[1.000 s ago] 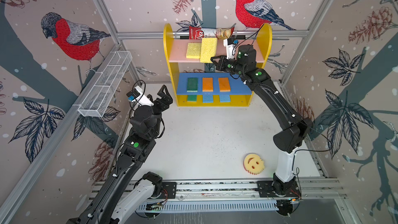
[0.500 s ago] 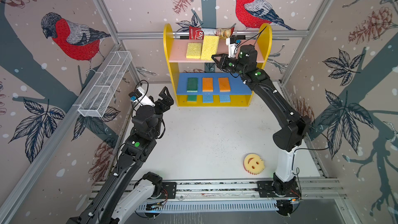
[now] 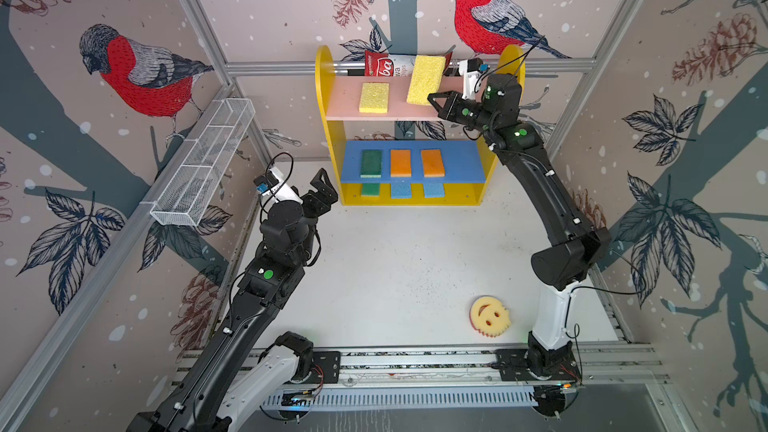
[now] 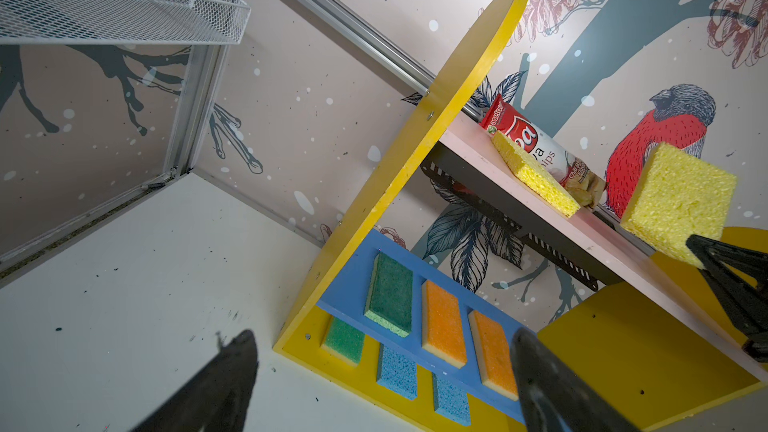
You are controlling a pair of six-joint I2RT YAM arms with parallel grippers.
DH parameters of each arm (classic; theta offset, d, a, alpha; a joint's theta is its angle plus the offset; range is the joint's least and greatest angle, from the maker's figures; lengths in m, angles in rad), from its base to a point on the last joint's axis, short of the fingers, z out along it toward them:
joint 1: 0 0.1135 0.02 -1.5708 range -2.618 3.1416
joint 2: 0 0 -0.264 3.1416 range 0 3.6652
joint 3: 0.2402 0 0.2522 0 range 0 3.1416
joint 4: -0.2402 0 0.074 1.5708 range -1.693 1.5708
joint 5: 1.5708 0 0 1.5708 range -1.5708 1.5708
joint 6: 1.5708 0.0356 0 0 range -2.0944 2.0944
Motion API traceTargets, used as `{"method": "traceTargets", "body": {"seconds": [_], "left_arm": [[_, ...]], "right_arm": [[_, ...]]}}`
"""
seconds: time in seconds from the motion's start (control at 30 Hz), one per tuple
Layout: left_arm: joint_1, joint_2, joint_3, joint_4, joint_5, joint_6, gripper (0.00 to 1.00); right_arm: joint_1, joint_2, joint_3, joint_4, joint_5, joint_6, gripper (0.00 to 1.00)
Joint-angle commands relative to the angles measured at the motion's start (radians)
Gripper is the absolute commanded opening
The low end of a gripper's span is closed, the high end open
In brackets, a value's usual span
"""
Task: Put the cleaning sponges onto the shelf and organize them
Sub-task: 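Lower the sponge onto the pink top shelf beside the other sponge with the right gripper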
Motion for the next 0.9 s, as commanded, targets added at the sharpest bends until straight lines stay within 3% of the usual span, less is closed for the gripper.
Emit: {"method": "traceTargets", "body": {"seconds": [0.0,0.13,0.5,0.87], "left_arm": [[0.000,0.006,0.007,0.016,0.003,-0.005,0.93],[0.001,0.011,0.007,0.014,0.005,-0.012,0.93],[0.000,0.028,0.007,0.013,0.021,-0.027,0.93],[0.002,0.031,0.004,0.010,0.020,-0.028,0.93]], "right_arm": [[-0.019,0.016,0.028,-0.055,-0.090,0.022,0.00],[-0.031,0.023,0.042,-0.062,-0.154,0.036,0.00],[-0.015,0.073,0.060,-0.087,-0.166,0.045,0.05],[-0.027,0.080,0.064,-0.084,-0.103,0.052,0.31]]}}
